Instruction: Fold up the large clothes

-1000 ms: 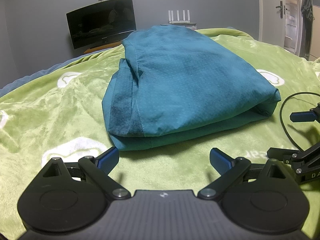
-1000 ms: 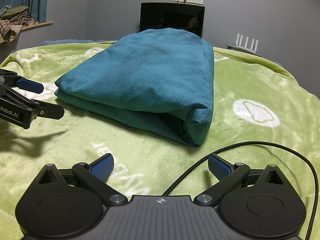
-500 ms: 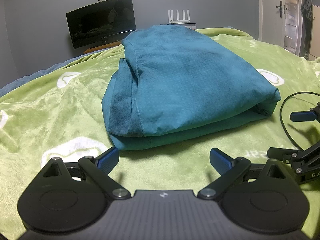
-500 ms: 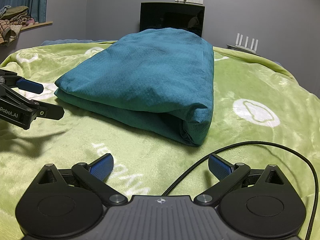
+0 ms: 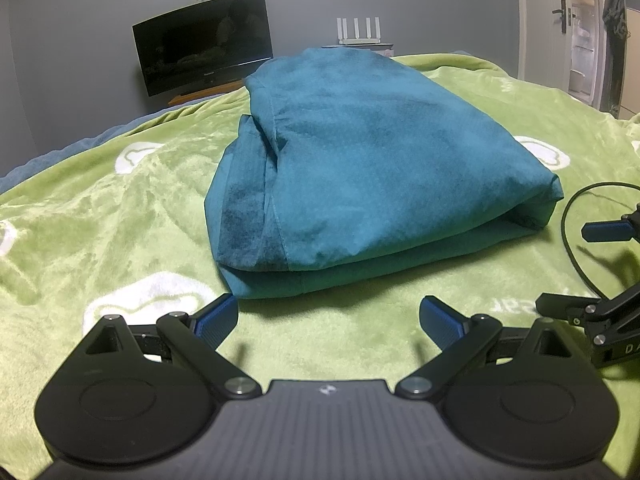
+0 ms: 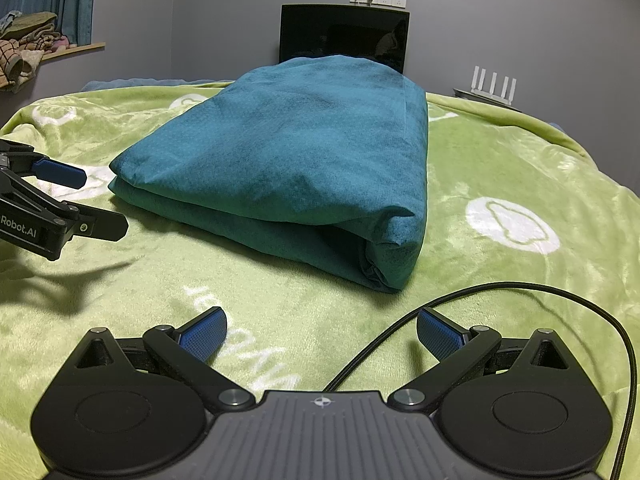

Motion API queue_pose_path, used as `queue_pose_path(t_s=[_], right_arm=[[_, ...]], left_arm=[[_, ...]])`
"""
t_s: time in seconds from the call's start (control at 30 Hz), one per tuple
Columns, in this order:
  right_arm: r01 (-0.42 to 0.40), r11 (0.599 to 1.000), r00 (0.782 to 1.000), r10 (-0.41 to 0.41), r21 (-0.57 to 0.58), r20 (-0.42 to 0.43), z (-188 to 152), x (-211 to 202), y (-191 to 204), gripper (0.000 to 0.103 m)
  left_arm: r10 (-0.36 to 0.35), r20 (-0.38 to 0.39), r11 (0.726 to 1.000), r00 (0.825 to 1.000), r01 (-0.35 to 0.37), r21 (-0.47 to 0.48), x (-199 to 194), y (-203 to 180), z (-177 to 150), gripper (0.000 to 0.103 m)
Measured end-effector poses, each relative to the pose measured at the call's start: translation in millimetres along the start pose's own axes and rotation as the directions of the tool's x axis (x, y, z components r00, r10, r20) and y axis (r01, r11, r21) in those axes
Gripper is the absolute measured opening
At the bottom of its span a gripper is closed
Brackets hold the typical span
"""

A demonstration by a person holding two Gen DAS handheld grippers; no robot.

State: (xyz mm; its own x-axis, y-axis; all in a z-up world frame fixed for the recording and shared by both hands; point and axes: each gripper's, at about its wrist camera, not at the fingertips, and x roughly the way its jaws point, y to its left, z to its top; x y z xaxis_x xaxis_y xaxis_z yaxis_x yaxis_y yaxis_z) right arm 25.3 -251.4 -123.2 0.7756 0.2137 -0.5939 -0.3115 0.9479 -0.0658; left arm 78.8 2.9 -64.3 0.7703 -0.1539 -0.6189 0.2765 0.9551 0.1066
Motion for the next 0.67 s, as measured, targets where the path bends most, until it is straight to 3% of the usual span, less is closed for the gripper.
queue_pose_path(t_s=[0.67], right_arm=[[0.0, 1.0, 1.0, 0.0, 0.001, -0.002, 0.1, -0.7, -0.5, 0.103]], left_arm=[[-0.027, -0.01, 0.999, 1.0, 0.028, 0.018, 0.0, 2.1, 1.6, 0.1]])
